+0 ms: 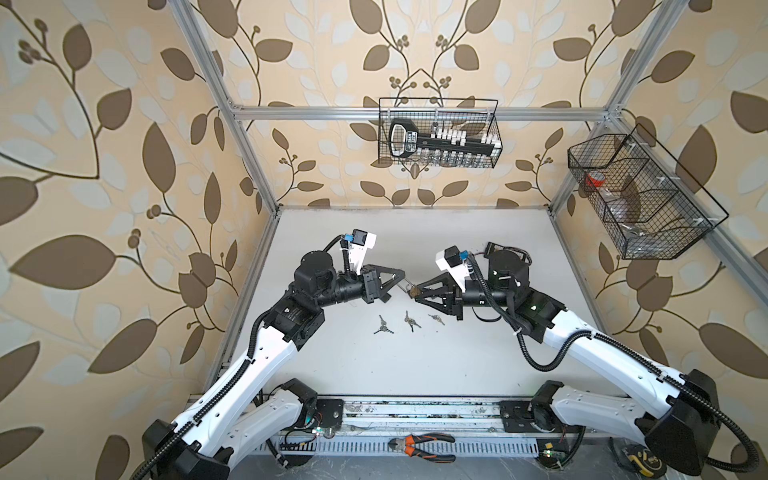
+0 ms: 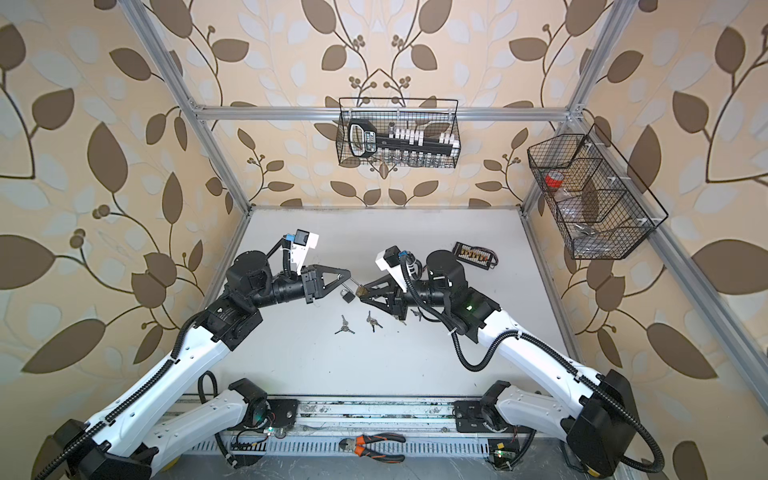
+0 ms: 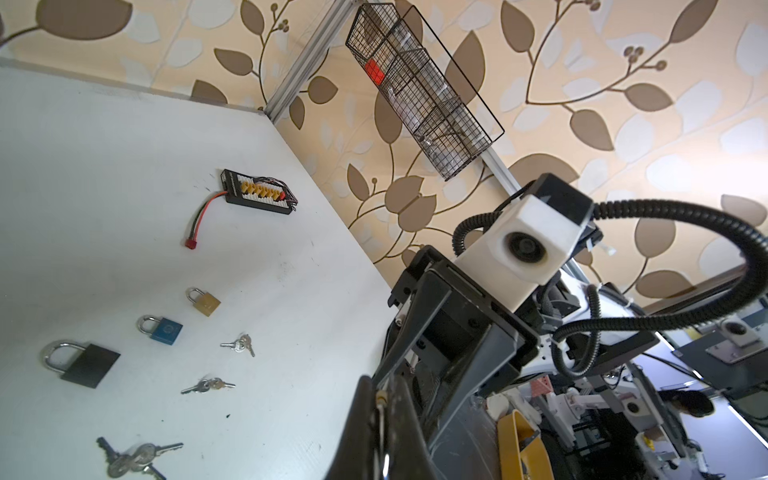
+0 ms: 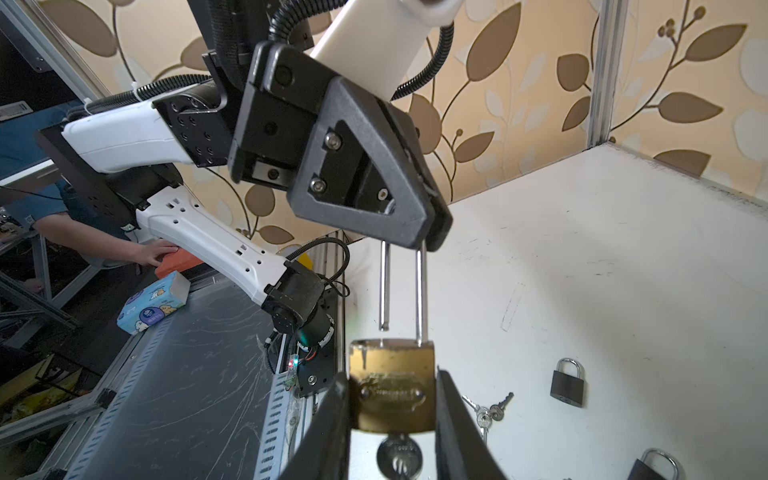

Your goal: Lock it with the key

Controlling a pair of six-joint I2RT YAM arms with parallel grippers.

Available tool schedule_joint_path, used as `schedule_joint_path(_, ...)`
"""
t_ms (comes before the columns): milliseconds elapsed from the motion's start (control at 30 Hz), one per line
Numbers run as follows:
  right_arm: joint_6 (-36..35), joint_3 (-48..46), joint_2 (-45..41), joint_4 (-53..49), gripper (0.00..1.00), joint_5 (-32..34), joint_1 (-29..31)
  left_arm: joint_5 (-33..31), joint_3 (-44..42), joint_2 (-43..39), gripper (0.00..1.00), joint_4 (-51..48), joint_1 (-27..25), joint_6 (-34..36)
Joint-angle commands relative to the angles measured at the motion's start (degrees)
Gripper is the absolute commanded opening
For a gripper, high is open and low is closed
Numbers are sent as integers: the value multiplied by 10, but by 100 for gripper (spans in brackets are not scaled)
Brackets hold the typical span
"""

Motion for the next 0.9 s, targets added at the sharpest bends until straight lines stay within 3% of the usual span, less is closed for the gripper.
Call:
schedule_joint_path(0,-33,8,-14,-3,16,25,28,-11,20,-6,0,4,-4,2)
schedule_joint_path(67,-51,8,-23,-6,42,57,43,-14,22,-8,0,5,-4,-4)
schedule_joint_path(100,-54,4,-30,0,50,76,46,-15,22,-10,0,8,-4,-9)
schedule_joint_path(200,-37,-26,-60,42,62,144,46,-17,20,-18,0,19,-4,-23)
schedule_joint_path(367,2,-68,-95,108,60,209,46,-30,16,-37,0,23,-4,-41)
schedule_joint_path(867,-10,-45,-29,124,58,127,46,-15,16,-34,0,43,-4,-62)
